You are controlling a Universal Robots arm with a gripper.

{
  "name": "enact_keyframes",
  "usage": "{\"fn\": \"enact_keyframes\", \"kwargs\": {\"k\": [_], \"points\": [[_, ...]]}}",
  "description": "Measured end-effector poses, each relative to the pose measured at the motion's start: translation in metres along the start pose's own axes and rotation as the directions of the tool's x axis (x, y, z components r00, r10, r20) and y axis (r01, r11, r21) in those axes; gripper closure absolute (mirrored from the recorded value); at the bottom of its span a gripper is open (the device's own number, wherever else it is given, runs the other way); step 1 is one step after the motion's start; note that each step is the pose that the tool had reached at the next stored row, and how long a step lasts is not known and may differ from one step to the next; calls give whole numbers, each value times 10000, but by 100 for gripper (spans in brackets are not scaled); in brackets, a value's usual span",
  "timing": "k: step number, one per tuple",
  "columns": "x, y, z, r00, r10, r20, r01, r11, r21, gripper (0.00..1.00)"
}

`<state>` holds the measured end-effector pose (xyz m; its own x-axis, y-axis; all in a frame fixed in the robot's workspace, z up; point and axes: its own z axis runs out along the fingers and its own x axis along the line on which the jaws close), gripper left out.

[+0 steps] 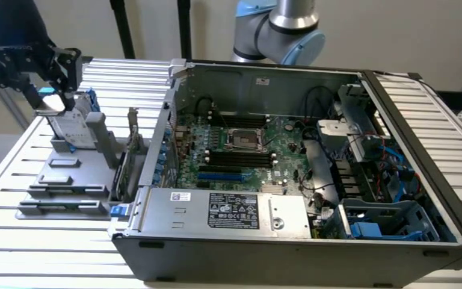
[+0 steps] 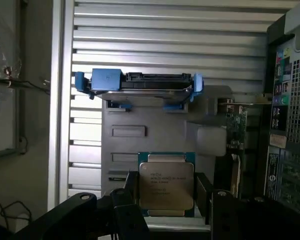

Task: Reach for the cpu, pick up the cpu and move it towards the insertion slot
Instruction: 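Pick up the cpu and move it towards the insertion slot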

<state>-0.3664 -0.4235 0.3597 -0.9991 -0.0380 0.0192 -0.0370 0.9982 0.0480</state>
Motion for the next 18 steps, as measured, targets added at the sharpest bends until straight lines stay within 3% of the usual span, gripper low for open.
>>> {"fn": "enact_keyframes", "kwargs": {"k": [9, 18], "points": [[-403, -2, -288, 10000, 1, -50, -1, 10000, -48, 45], [-809, -9, -418, 10000, 1, -54, -1, 9999, -110, 45]]}}
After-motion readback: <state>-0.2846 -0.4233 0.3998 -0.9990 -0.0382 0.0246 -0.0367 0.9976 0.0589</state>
